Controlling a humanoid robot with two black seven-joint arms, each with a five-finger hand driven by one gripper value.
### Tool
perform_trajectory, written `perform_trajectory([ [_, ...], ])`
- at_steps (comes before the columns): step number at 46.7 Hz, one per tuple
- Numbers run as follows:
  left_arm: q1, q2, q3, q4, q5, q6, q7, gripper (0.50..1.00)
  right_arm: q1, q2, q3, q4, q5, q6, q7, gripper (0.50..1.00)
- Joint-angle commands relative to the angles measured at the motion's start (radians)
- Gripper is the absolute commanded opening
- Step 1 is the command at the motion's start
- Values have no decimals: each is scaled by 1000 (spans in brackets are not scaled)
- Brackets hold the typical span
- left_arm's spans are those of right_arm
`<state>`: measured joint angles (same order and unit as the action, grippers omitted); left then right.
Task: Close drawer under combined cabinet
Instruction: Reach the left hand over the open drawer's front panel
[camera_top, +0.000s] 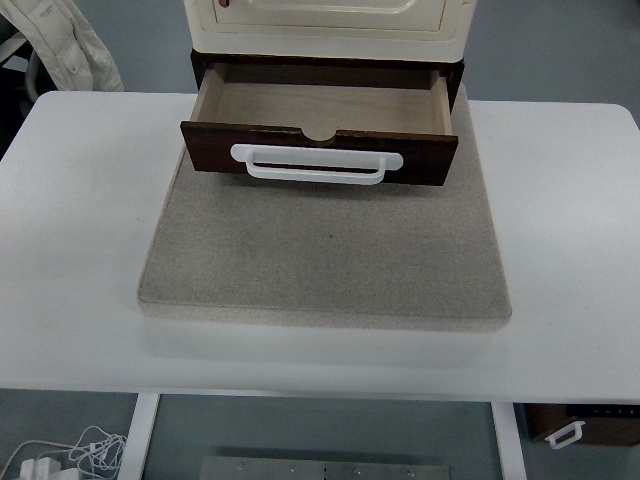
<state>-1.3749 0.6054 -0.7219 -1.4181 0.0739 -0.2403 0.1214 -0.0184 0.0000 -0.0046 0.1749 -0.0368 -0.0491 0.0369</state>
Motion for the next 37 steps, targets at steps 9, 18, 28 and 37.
perform_trajectory([
  [9,3,-78,85,-94,70,-17,153,1000,0,0,0,0,0,0,0,952],
  [18,2,-98,176,-133,119,-21,182,1000,0,0,0,0,0,0,0,952],
  [28,16,-76,232,-167,126,-82,265,1000,0,0,0,0,0,0,0,952],
  [37,17,-69,283,-168,170,-120,274,1000,0,0,0,0,0,0,0,952],
])
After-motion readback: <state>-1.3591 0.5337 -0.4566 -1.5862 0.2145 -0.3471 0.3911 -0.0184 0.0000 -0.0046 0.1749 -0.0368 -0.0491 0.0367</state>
